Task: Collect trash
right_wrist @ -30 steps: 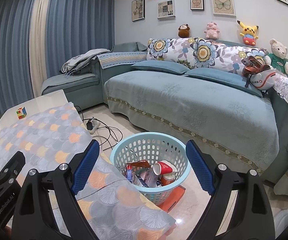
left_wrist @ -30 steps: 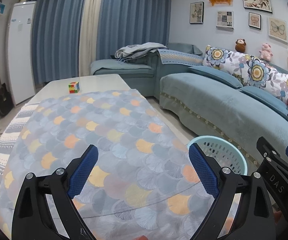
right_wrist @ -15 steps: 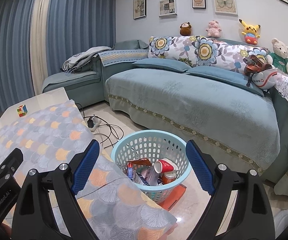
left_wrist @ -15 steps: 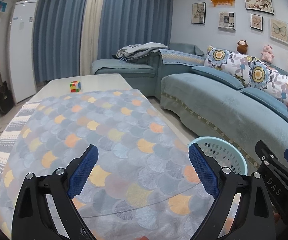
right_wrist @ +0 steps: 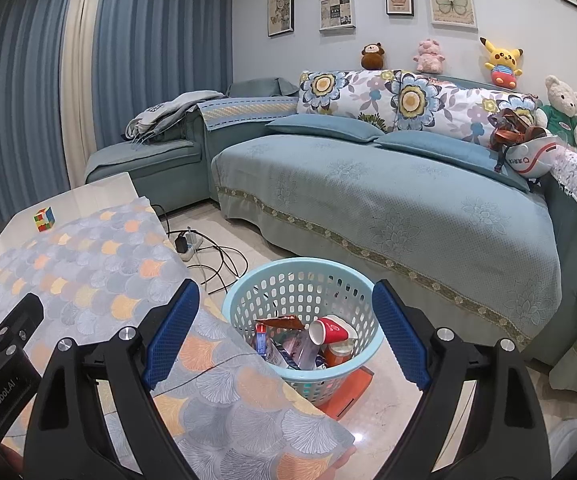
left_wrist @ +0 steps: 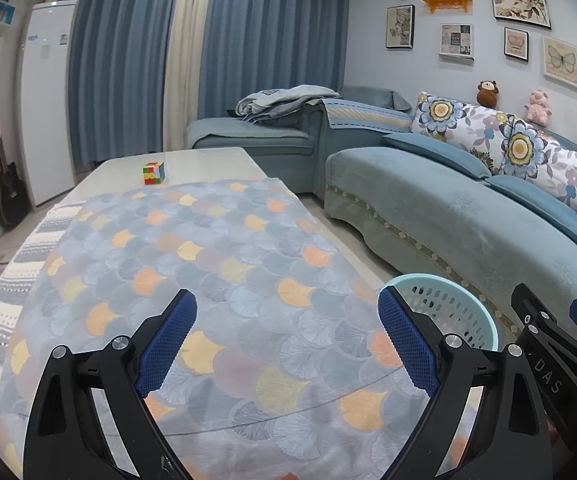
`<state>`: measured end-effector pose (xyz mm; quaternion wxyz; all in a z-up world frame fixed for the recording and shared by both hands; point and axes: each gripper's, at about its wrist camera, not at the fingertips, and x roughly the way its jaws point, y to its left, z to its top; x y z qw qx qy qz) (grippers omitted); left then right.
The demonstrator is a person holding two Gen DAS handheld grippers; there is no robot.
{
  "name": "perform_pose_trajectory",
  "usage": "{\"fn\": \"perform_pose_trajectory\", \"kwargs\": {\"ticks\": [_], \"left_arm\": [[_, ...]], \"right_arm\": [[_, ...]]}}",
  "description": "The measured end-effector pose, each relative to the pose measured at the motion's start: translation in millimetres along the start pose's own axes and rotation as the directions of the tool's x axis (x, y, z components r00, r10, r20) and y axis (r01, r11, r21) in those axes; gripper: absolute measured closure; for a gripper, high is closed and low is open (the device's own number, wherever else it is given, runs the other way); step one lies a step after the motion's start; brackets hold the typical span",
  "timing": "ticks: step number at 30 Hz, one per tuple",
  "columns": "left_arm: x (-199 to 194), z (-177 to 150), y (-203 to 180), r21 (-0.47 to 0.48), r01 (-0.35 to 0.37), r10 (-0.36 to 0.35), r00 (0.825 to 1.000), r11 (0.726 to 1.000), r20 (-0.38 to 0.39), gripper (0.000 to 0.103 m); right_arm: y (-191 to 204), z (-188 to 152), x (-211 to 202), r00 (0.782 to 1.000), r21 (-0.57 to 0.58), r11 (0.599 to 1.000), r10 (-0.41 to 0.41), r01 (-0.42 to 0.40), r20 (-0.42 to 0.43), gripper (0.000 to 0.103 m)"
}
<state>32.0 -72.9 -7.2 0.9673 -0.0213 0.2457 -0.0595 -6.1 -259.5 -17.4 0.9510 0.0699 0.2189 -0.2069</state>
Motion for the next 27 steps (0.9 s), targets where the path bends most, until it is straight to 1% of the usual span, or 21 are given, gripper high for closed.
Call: {"fn": "perform_pose_trajectory", "kwargs": {"ticks": [4, 5, 11, 14, 27], "left_arm": [[2.3, 0.6, 3.9, -0.003, -0.003, 0.003, 1.0, 1.0, -0.008, 0.013], [3.2, 0.9, 5.5, -0.006, -0.004, 0.004, 1.0, 1.0, -0.011, 0.011], [1.9, 2.1, 9.2, -0.017, -0.011, 0.011, 1.0, 1.0, -0.007, 0.01], [2.0, 2.1, 10.0, -0.016, -0.016, 0.016, 1.0, 1.0, -0.004, 0.008], [0.7, 0.9, 8.6, -0.016, -0.022, 0.022, 1.0, 1.0, -0.01, 0.008]], "right_arm": [[0.5, 0.2, 0.6, 1.0, -0.006, 1.0, 0.003, -0.003, -0.002, 0.019], [0.6, 0.0, 0.5, 1.0, -0.007, 1.0, 0.004, -0.004, -0.002, 0.019], [0.9, 0.1, 3.0, 1.0, -0.012, 1.0, 0.004, -0.005, -0.008, 0.019], [1.0, 0.2, 3.4, 1.0, -0.012, 1.0, 0.005, -0.005, -0.007, 0.019], [2.5, -0.4, 3.4, 1.0, -0.014, 1.0, 0.005, -0.006, -0.009, 0.019]]}}
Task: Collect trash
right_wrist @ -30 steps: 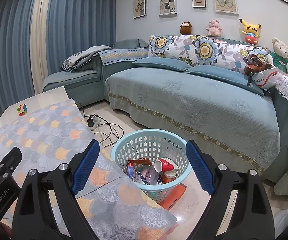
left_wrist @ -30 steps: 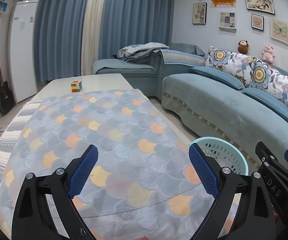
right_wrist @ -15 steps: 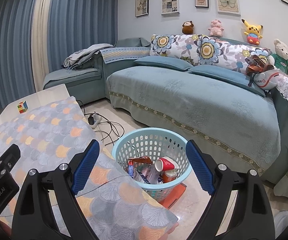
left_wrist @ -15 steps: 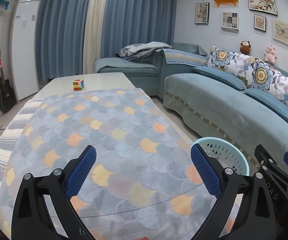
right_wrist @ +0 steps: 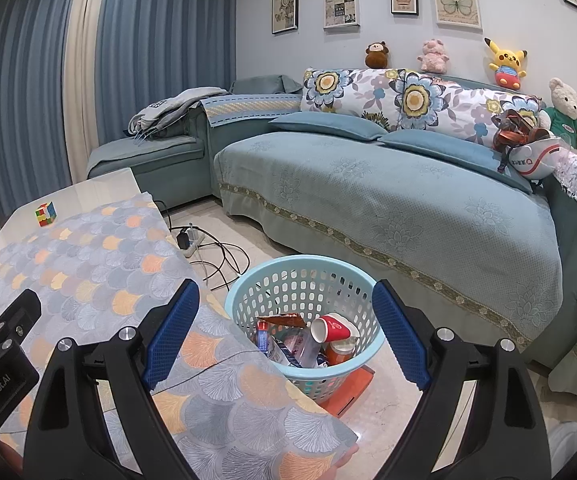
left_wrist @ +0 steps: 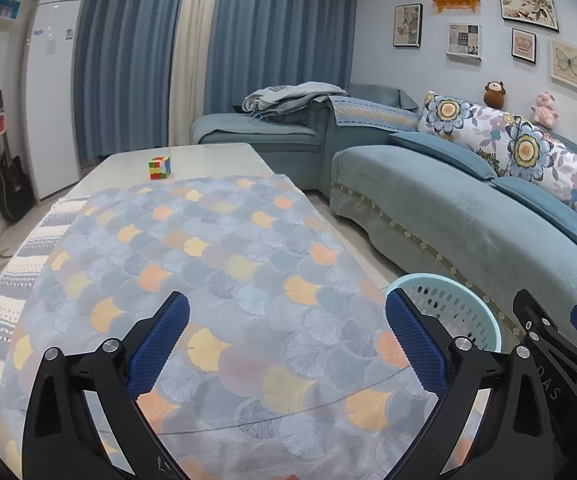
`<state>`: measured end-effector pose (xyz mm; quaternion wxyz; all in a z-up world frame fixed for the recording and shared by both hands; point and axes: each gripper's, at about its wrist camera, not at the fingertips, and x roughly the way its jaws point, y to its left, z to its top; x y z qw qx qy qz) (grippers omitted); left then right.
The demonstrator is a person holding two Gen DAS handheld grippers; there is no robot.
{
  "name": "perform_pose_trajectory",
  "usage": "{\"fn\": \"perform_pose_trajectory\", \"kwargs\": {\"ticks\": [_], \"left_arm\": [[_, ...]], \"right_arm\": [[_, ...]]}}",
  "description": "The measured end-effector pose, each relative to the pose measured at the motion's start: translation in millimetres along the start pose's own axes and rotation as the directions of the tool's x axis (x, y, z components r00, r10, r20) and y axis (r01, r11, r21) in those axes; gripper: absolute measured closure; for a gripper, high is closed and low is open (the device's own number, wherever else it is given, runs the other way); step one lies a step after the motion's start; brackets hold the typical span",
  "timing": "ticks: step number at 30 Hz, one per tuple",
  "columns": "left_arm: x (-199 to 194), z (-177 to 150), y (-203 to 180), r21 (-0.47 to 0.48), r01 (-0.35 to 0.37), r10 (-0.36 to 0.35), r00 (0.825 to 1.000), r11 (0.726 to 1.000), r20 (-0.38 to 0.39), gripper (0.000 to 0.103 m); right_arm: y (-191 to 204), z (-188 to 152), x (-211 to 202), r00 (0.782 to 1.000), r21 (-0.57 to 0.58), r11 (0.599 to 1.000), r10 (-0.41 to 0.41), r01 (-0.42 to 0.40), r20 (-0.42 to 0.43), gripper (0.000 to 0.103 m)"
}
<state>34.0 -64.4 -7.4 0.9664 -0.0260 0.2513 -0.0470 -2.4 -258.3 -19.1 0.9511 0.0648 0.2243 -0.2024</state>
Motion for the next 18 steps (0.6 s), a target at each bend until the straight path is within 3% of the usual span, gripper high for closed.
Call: {"fn": "perform_pose_trajectory", "kwargs": {"ticks": [10, 14, 18], "left_arm": [[-3.9, -1.9, -3.5, 0.022, -0.018, 0.018, 0.999, 1.0, 0.028, 0.008], [-4.8, 1.3, 5.7, -0.027, -0.015, 0.015, 1.0, 1.0, -0.011, 0.007], [-17.9, 3.4, 14.6, -0.055, -0.033, 0.034, 0.999, 0.998, 0.014, 0.008]], "right_arm": [[4.7, -0.6, 0.9, 1.0, -0.001, 1.0, 0.016, -0.016, -0.008, 0.019], [8.9, -0.4, -3.4, 1.0, -0.007, 1.0, 0.029, -0.029, -0.008, 0.019], [12.7, 1.7, -13.1, 0.999, -0.018, 0.999, 0.04, -0.039, 0.005, 0.019]]}}
